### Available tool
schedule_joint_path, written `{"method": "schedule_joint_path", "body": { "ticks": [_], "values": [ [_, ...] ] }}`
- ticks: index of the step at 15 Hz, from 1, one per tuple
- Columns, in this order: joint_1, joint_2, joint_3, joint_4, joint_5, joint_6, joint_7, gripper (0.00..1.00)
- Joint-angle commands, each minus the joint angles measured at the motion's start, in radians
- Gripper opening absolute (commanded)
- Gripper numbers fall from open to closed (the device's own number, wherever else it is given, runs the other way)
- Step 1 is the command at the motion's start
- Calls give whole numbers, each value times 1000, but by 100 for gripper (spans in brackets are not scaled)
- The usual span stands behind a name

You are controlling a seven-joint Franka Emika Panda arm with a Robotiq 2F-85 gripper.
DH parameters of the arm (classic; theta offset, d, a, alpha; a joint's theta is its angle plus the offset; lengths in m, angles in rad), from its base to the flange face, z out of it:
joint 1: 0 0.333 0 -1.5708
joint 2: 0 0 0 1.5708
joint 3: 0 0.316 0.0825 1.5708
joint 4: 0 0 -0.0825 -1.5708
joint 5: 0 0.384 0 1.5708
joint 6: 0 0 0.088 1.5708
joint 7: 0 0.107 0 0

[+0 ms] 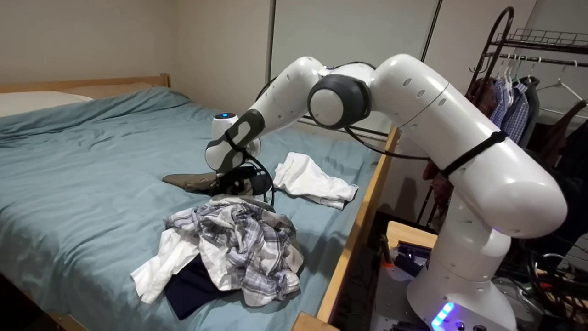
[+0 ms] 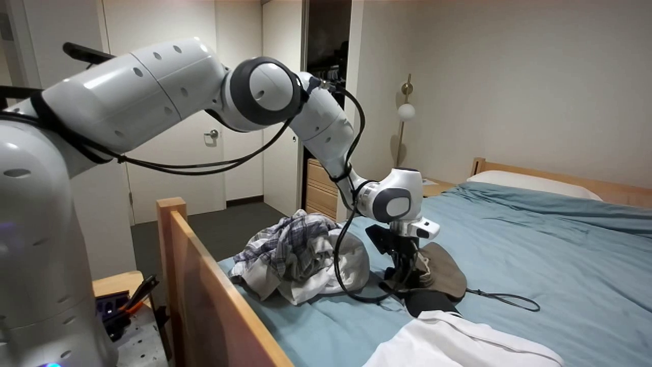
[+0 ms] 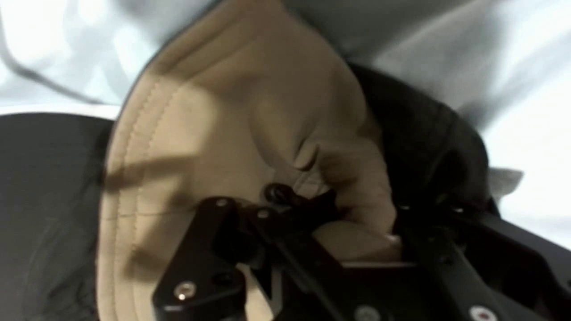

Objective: Move the grey hat forward

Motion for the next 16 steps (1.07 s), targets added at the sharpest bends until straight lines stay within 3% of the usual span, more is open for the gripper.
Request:
{"method": "schedule_joint_path", "body": {
  "ticks": [1, 5, 8, 9, 12, 16],
  "values": [
    [35, -83, 8, -231, 33, 178, 102, 7],
    [83, -141, -12, -400, 72, 394, 175, 7],
    [165, -170, -71, -527, 108, 559, 229, 7],
    [112, -116, -54, -372, 88, 501, 158, 7],
    [157, -138, -80, -444, 109, 564, 177, 7],
    [158, -143, -80, -452, 110, 564, 182, 6]
  ]
}}
